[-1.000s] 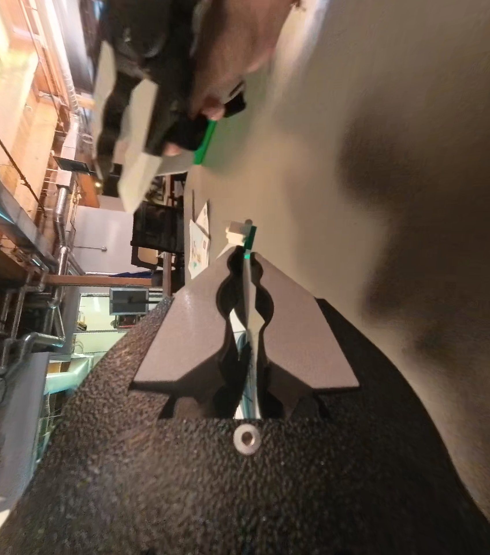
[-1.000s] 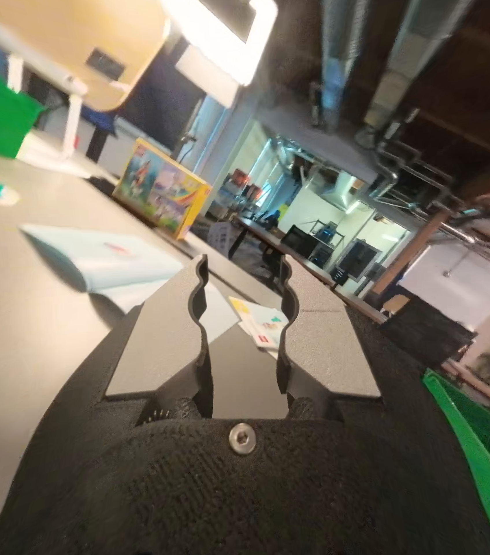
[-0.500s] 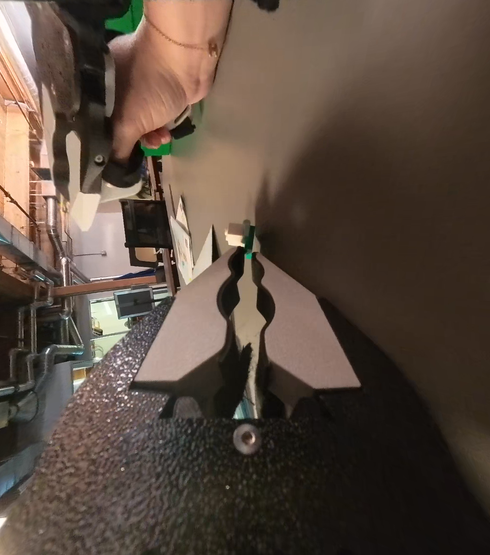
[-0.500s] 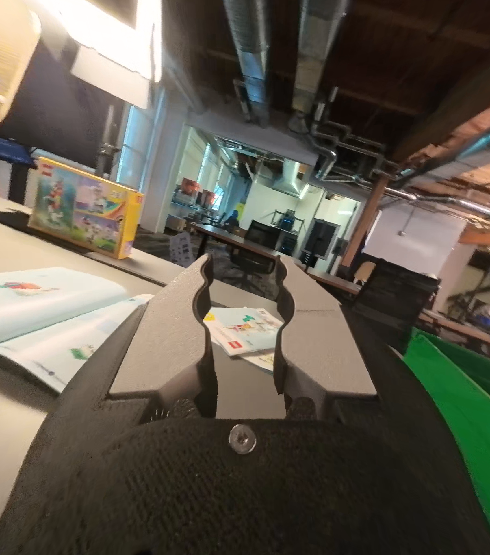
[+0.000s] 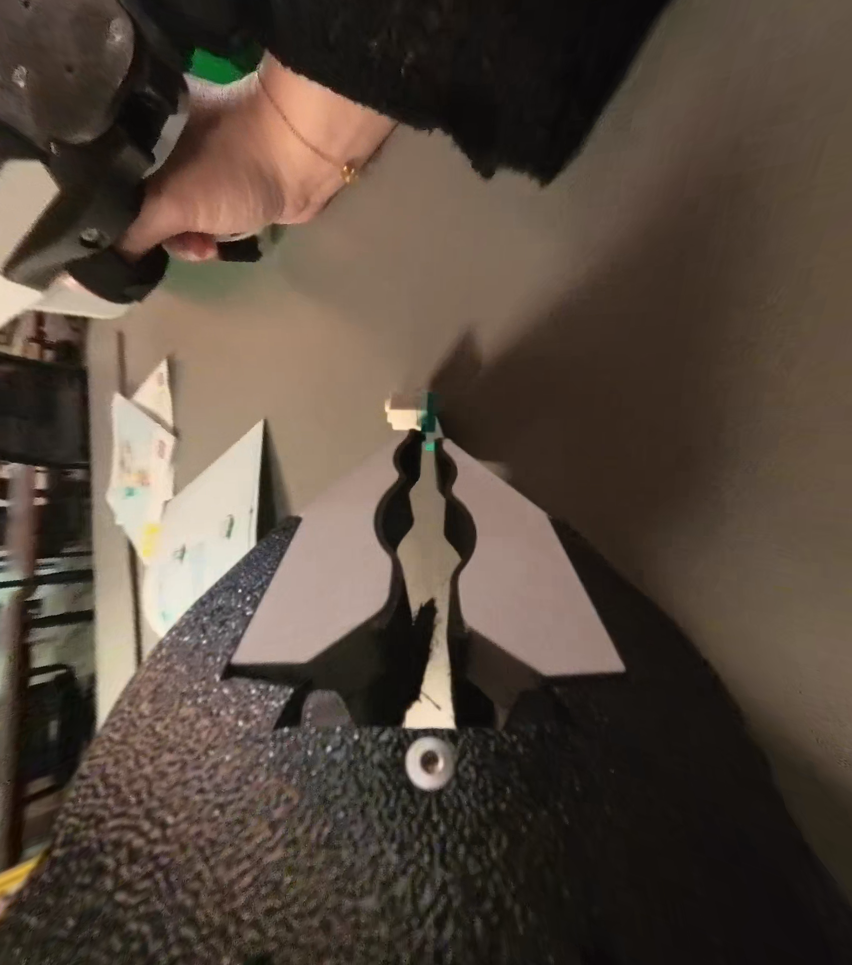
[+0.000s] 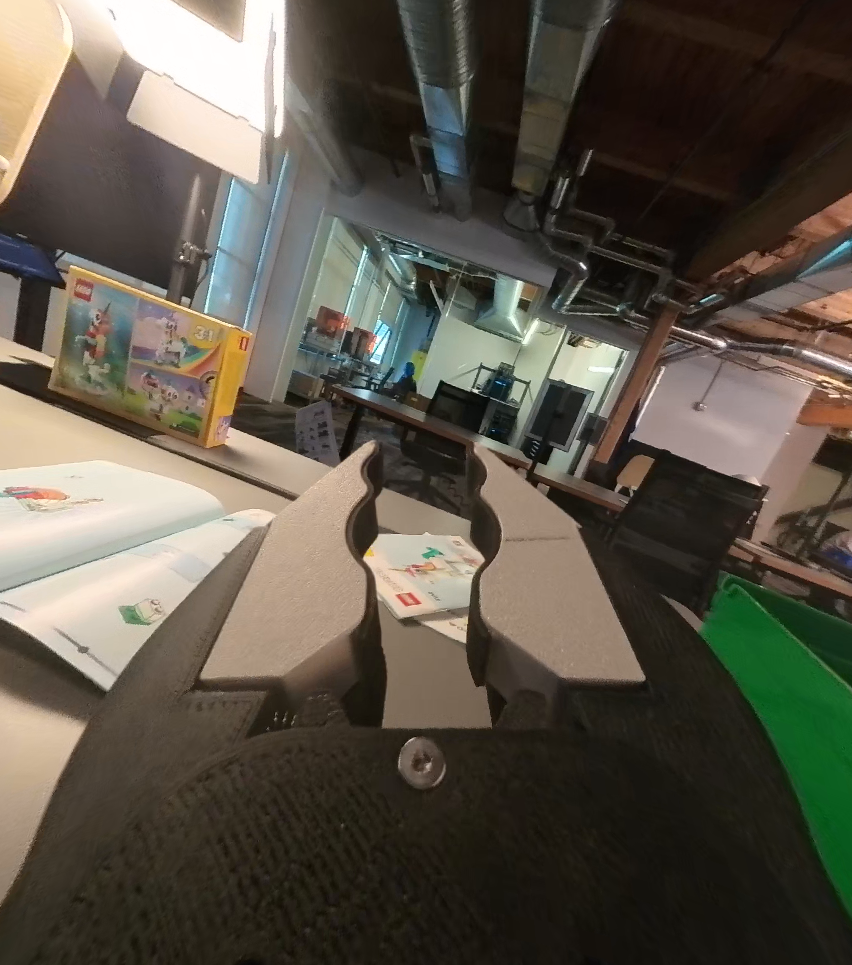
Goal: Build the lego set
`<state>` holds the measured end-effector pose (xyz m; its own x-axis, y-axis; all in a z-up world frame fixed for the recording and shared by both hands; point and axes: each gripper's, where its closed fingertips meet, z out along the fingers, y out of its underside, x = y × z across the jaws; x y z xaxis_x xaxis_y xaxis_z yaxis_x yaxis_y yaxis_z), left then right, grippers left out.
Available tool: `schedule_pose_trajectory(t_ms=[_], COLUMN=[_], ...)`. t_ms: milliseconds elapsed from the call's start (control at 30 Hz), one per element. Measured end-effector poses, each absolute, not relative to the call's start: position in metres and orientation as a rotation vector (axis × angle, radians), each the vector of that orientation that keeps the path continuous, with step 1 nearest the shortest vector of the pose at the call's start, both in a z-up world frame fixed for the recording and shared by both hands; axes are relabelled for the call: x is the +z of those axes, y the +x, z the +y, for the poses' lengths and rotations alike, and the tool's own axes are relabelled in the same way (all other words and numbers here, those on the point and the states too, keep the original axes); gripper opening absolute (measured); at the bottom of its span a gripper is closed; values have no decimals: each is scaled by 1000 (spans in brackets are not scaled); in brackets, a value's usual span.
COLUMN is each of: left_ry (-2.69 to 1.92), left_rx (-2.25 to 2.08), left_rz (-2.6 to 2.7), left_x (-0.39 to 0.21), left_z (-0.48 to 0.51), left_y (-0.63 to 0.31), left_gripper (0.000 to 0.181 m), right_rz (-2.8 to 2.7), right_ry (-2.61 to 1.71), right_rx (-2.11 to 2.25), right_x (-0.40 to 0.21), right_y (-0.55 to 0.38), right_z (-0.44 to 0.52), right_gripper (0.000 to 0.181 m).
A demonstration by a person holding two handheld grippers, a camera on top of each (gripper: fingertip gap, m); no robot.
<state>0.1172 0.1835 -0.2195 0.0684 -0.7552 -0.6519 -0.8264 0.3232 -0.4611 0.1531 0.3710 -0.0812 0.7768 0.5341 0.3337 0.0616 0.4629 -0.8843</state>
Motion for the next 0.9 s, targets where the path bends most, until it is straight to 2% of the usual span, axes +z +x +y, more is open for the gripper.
schedule_pose_trajectory(t_ms=[200,500,700,800,900], left_ry=[-1449,-1512,-1484,-1456,-1505], left_rx=[51,-101,-551,-296,-148], left_rz=[1703,1646,1009,790,878], left_x=[-218,-208,-128,-110,-119], left_z=[180,168,196,246,280], left_y=[117,111,126,109,111], left_gripper=[5,21,21,17,16], right_rz=[-568,-566,-529,-530,-565], right_ry=[-1078,-1085,-1108,-1126,-1142], right_rx=[343,351,364,371,352], right_x=[-77,-78,-78,-80,-85], right_y=[165,165,170,170,166], right_z=[375,376,381,385,390], right_gripper=[30,31,32,30,26])
